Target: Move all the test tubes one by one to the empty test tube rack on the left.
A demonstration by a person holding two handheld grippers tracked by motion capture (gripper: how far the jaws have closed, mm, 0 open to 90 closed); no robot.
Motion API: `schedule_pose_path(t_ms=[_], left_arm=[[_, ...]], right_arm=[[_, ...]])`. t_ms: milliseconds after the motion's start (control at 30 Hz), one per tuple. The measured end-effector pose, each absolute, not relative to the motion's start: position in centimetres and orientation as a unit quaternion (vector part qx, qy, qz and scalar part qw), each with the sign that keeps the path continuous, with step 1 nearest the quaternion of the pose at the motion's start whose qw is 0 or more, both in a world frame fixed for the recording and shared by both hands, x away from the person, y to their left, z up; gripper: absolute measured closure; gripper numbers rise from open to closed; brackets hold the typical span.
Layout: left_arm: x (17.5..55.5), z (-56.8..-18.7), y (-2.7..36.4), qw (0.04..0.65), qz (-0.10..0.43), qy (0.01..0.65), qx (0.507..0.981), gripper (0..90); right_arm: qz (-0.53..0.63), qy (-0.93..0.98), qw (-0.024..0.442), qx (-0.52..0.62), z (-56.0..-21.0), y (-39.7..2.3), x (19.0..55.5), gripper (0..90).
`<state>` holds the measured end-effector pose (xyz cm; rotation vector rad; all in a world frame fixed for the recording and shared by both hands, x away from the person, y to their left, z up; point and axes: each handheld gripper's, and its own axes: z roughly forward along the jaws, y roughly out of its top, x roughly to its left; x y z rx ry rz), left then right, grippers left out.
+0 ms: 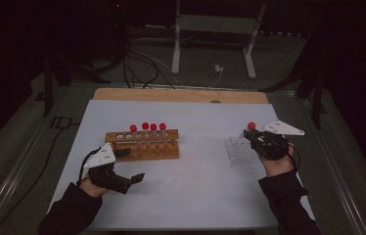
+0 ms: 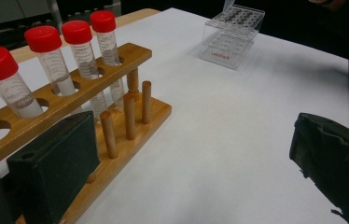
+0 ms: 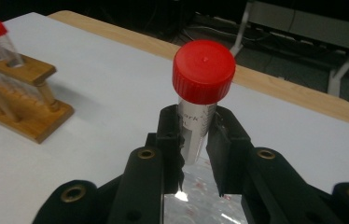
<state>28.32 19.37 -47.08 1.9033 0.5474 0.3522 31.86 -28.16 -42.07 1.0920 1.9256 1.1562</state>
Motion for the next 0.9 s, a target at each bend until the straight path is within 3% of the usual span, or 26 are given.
schedule_pose_path(t_ms=[900], left_arm=[[27.4, -45.7, 17.4, 0.540, 0.137, 0.207, 0.804, 2.1]], right_arm=[[0.445, 0.801, 0.248, 0.316, -43.5, -20.8, 30.0, 75.3]])
